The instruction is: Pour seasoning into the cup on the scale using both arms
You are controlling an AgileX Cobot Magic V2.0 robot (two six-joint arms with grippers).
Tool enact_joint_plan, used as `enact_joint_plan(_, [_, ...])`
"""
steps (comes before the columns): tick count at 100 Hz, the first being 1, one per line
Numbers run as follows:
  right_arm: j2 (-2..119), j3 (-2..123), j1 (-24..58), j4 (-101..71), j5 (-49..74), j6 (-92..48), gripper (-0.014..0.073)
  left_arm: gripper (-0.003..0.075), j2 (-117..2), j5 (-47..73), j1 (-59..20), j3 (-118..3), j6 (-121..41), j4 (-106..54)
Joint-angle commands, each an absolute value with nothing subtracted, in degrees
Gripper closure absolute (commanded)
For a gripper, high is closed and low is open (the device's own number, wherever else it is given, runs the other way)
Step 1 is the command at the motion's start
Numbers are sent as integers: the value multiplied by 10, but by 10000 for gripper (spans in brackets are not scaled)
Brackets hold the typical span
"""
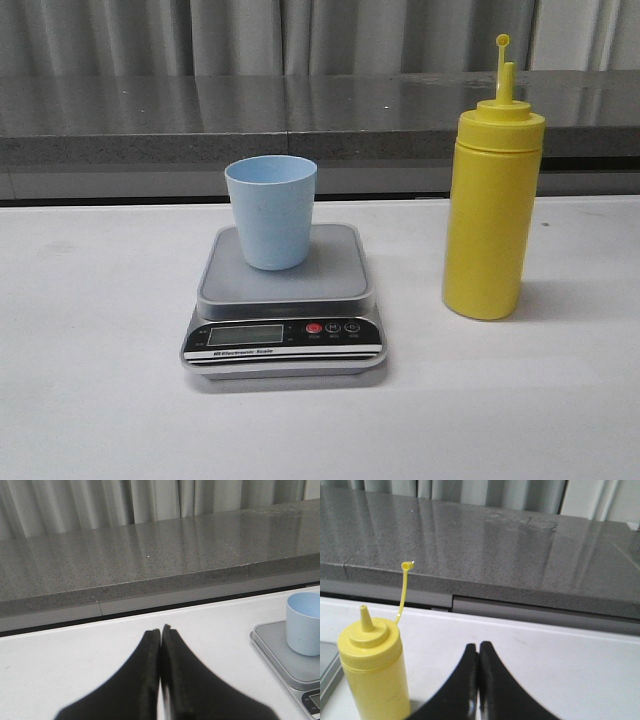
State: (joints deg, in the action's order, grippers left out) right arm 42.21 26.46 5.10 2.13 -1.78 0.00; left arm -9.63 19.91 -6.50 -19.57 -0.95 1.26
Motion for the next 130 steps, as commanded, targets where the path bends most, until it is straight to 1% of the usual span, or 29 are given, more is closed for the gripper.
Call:
enact_joint_plan(1, [446, 286, 74, 20, -82, 0, 662, 738, -103, 150, -64, -209, -6, 13])
enact_joint_plan(17, [489, 286, 127, 20, -81, 0, 662, 738, -103, 150, -64, -209, -6, 13])
enact_joint_plan(29, [524, 286, 150, 20, -93, 0, 658, 738, -103, 150, -64, -209, -6, 13])
enact_joint_plan(33, [537, 286, 154, 20, -97, 0, 644, 738, -103, 150, -64, -209, -6, 13])
enact_joint_plan(38, [550, 286, 159, 20, -100, 0, 604, 738, -103, 150, -64, -209, -6, 13])
enact_joint_plan(43, [562, 286, 160, 20, -102, 0, 538, 738, -103, 150, -64, -209, -6, 13])
enact_joint_plan(50, [575, 286, 161, 20, -106, 0, 398, 738, -103, 150, -64, -209, -6, 13])
enact_joint_plan(54, [581, 286, 161, 20, -107, 0, 291, 738, -103, 150, -64, -209, -6, 13])
enact_joint_plan(55, [582, 286, 161, 20, -108, 0, 252, 738, -103, 150, -64, -209, -6, 13])
enact_joint_plan(57, [584, 285, 161, 20, -110, 0, 213, 738, -103, 150, -64, -209, -6, 13])
enact_joint_plan(58, [585, 285, 161, 20, -111, 0, 173, 738, -103, 150, -64, -209, -6, 13])
enact_joint_plan(59, [586, 284, 161, 20, -113, 0, 154, 738, -103, 150, -64, -209, -6, 13])
enact_joint_plan(62, [589, 280, 161, 20, -120, 0, 60, 738, -103, 150, -64, -209, -6, 13])
enact_joint_plan(64, [589, 277, 161, 20, -128, 0, 25, 738, -103, 150, -64, -209, -6, 13])
enact_joint_plan(67, [592, 271, 161, 20, -140, 0, -55, 738, -103, 150, -64, -209, -6, 13])
enact_joint_plan(69, [592, 266, 161, 20, -150, 0, -76, 738, -103, 150, -64, -209, -6, 13])
enact_joint_plan(76, [595, 242, 161, 20, -191, 0, -48, 738, -103, 150, -64, -209, -6, 13])
enact_joint_plan(93, [595, 174, 161, 20, -328, 0, -52, 738, -103, 150, -64, -209, -6, 13])
enact_joint_plan(99, [595, 158, 161, 20, -360, 0, -52, 738, -103, 150, -64, -209, -6, 13])
enact_joint_plan(112, [606, 147, 161, 20, -372, 0, -52, 738, -103, 150, -64, -209, -6, 13])
enact_joint_plan(130, [673, 147, 161, 20, -425, 0, -52, 738, -103, 150, -64, -209, -6, 13])
